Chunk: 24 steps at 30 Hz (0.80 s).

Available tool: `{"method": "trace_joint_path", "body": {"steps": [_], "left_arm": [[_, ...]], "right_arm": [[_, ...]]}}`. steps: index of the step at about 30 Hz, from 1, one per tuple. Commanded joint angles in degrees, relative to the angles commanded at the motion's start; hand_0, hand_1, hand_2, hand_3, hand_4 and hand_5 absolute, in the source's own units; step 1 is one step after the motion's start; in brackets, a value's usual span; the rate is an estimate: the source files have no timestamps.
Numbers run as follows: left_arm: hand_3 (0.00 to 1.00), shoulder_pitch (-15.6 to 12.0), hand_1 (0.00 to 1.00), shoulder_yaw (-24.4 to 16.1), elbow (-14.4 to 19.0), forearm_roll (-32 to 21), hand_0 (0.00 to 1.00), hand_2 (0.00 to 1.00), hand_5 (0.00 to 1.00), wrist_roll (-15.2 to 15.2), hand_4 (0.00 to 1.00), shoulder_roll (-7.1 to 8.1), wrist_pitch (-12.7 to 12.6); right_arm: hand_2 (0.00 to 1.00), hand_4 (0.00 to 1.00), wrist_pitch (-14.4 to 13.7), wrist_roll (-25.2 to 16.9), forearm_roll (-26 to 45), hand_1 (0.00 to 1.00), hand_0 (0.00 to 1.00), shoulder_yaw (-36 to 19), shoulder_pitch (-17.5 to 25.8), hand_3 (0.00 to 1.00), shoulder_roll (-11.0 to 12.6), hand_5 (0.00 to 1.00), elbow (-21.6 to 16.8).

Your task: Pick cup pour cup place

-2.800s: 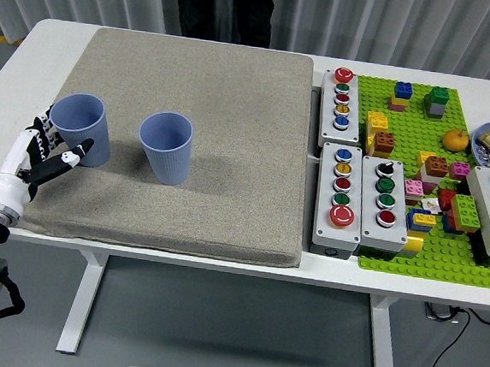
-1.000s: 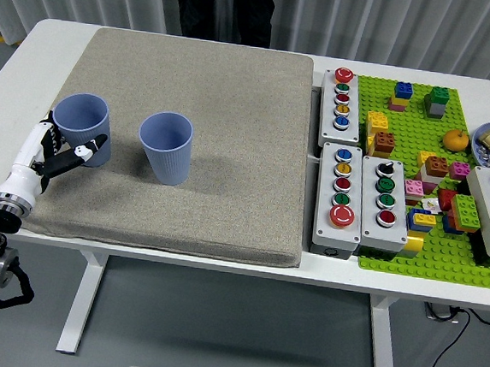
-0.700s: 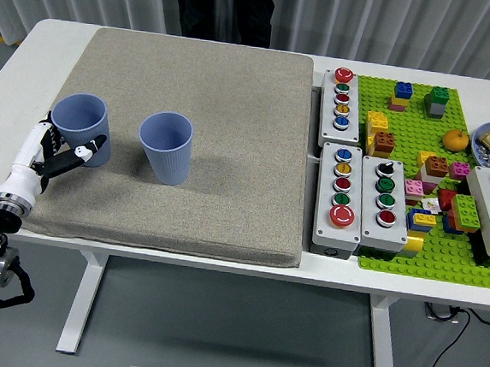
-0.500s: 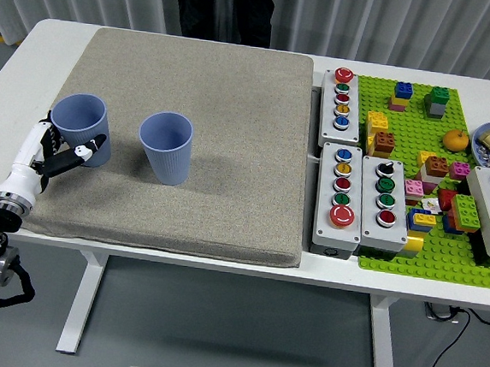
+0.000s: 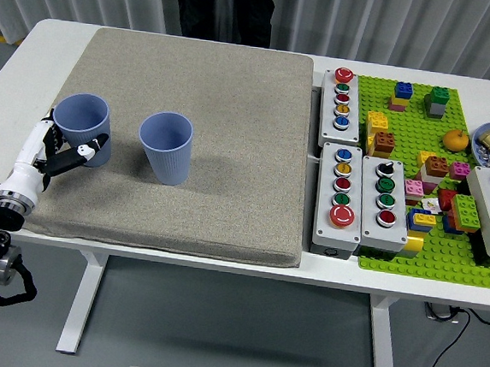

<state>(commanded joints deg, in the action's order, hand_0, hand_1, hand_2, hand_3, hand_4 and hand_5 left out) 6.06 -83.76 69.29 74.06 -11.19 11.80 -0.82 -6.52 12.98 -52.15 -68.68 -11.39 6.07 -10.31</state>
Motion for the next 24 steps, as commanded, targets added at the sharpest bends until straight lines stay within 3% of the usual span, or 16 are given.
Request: {"method": "trace_joint_path", "body": {"steps": [1,6,7,13,14,19,20,24], "left_arm": [[0.998,0.02,0.761,0.03,0.02,-0.01,0.703,0.998,0.211,0.0,0.803,0.0,0.01],[0.998,0.04,0.761,0.45,0.06,0.23,0.703,0.998,0.211,-0.11,0.803,-0.08,-0.33],[0.937,0.03,0.665,0.5,0.08,0.33,0.562,0.958,0.203,-0.12,0.795,-0.1,-0.38],[0.937,-0.46,0.665,1.25,0.09,-1.25,0.562,0.958,0.203,-1.49,0.795,-0.3,-3.1],[0.829,-0.54,0.583,1.33,0.08,-1.53,0.445,0.872,0.152,-1.67,0.749,-0.31,-3.33],[0.829,-0.89,0.583,1.73,0.03,-2.6,0.445,0.872,0.152,-2.55,0.749,-0.36,-4.38],[0.768,-0.91,0.526,1.76,0.03,-2.66,0.386,0.816,0.123,-2.59,0.715,-0.36,-4.43],[0.768,-1.2,0.526,2.13,0.14,-2.83,0.386,0.816,0.123,-2.65,0.715,-0.35,-4.56]], "right_arm": [[0.734,0.212,0.0,0.0,0.04,0.712,0.742,0.03,-0.02,0.645,0.01,0.44,0.0],[0.734,0.212,0.01,-0.01,0.07,0.712,0.742,0.02,-0.13,0.645,0.02,0.44,0.0],[0.734,0.212,0.01,-0.01,0.06,0.712,0.742,0.01,-0.14,0.645,0.02,0.44,0.0],[0.733,0.211,0.04,0.02,0.03,0.712,0.742,0.0,-0.14,0.645,0.04,0.44,0.0],[0.733,0.211,0.04,0.03,0.03,0.712,0.742,0.01,-0.13,0.645,0.04,0.441,0.0],[0.733,0.211,0.1,0.08,-0.18,0.712,0.742,-0.09,-0.19,0.645,0.06,0.441,0.0],[0.734,0.211,0.1,0.07,-0.19,0.712,0.743,-0.1,-0.2,0.646,0.06,0.442,0.0],[0.734,0.211,0.08,0.07,-0.08,0.712,0.743,-0.09,-0.29,0.646,0.07,0.442,0.0]]}}
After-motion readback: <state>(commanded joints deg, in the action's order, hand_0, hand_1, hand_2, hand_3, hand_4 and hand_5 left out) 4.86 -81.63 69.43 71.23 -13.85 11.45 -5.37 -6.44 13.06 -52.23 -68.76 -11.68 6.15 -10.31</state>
